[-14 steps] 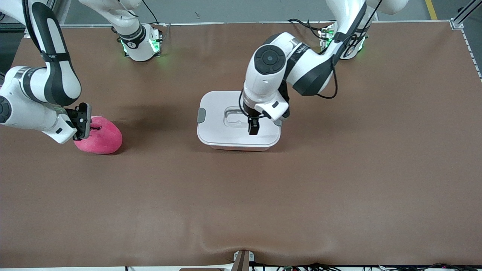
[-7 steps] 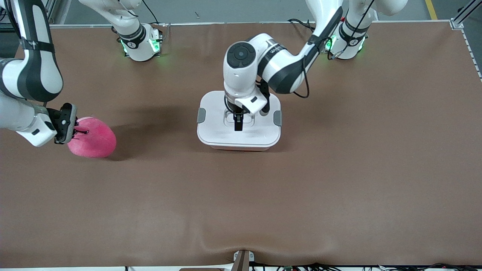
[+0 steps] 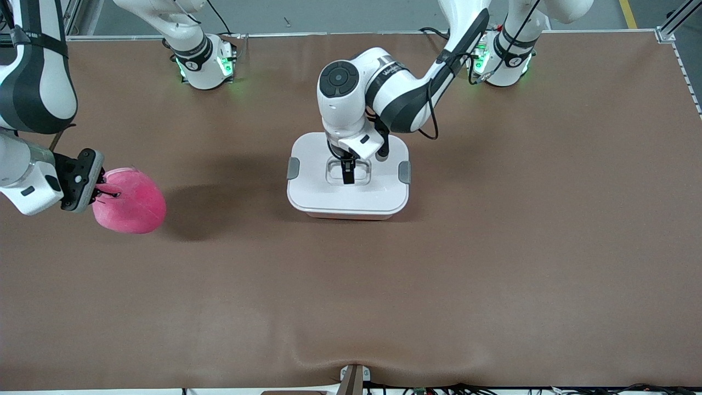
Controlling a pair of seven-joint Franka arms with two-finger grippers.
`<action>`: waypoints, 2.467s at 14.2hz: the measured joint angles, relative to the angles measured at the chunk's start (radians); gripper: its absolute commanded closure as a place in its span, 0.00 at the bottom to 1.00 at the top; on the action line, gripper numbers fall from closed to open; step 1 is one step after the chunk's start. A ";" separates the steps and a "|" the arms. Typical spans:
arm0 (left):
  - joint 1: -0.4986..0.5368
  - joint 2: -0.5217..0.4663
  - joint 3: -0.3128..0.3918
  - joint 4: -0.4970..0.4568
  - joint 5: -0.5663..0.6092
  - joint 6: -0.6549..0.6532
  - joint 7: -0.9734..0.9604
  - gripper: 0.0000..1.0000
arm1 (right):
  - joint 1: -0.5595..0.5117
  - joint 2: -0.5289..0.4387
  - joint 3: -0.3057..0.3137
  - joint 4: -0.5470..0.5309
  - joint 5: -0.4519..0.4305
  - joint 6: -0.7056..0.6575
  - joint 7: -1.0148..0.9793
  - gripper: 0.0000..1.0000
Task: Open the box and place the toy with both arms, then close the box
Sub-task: 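Grasp the lid handle with the left gripper while the right gripper grips the plush, then lift the pink plush with the right gripper while the left gripper holds the lid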
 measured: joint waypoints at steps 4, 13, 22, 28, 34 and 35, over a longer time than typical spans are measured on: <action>-0.002 -0.041 -0.002 -0.053 0.000 0.005 -0.010 0.00 | 0.002 0.000 -0.001 0.000 0.002 -0.012 0.007 1.00; -0.023 -0.067 -0.003 -0.150 0.000 0.131 -0.033 0.05 | 0.002 0.000 -0.001 0.000 0.012 -0.017 0.008 1.00; -0.023 -0.059 -0.001 -0.169 0.005 0.197 -0.033 0.50 | 0.002 0.000 -0.001 0.002 0.013 -0.017 0.021 1.00; -0.023 -0.059 -0.001 -0.181 0.031 0.203 -0.033 0.72 | 0.012 0.000 0.003 0.024 0.014 -0.017 0.062 1.00; -0.023 -0.067 -0.001 -0.181 0.031 0.204 -0.033 0.78 | 0.013 0.000 0.003 0.024 0.015 -0.017 0.065 1.00; -0.023 -0.067 -0.001 -0.181 0.031 0.205 -0.033 0.81 | 0.013 0.000 0.003 0.024 0.015 -0.017 0.066 1.00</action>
